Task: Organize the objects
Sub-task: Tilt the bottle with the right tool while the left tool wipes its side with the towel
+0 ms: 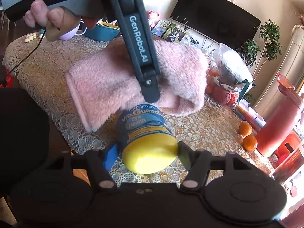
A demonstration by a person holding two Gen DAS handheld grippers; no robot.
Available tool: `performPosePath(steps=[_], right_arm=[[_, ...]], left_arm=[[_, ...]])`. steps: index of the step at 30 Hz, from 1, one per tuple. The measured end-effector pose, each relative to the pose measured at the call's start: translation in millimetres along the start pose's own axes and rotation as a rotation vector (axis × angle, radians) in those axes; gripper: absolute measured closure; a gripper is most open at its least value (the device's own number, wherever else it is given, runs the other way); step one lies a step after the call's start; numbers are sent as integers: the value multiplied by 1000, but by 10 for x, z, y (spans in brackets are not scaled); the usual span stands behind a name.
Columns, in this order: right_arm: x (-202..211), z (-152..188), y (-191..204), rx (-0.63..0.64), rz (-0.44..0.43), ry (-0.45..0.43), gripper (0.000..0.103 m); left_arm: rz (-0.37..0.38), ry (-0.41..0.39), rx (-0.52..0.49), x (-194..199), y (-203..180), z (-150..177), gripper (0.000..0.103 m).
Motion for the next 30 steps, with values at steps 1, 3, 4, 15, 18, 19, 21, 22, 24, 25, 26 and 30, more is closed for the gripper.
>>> performPosePath(steps=[1,3,4,15,18,19,21,22,24,25,26,30], right_arm=[[2,-7,0,5,1,-1,38],[2,-36,10,22,3,-9,38],[-1,-45,16,31,4,-9,38],[-30,-120,88,119,10,-19,38],[-49,-105,61,103,-3,-8,38],[-53,-105,54,97,-6,-8,38],[-54,-116,33,70,-16,-7,37],[-56,-124,4,42,-26,-7,37],[-55,-125,-55,-29,-59,-1,37],[-58,-117,-83,-73,-79,3,36],[-61,-108,-117,-120,-101,8,33],[-43,-15,-341,-369,-210,14,29]], left_arm=[[-8,1,16,16,51,-4,42],[-8,-7,38,77,102,-37,42],[8,-21,41,135,96,-64,42],[70,-26,-134,68,-527,-75,42],[96,-19,-87,66,-434,-73,41],[95,-17,-81,62,-411,-65,41],[90,-13,-69,54,-368,-38,41],[95,-13,-56,57,-347,-28,41],[101,-13,-38,67,-320,-15,41],[104,-14,-30,71,-311,-7,41],[106,-15,-23,74,-302,-2,41],[118,-18,5,88,-252,20,41]])
Point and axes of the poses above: each gripper's, at about its wrist camera, not at the fingertips, and x roughly against the way its jaws point, y to its left, z to its underside, the point moved 5 cm from there along -x, roughly the way its jaws point, and after that the axes turned 1 degree about z, right-handed, at the moved point
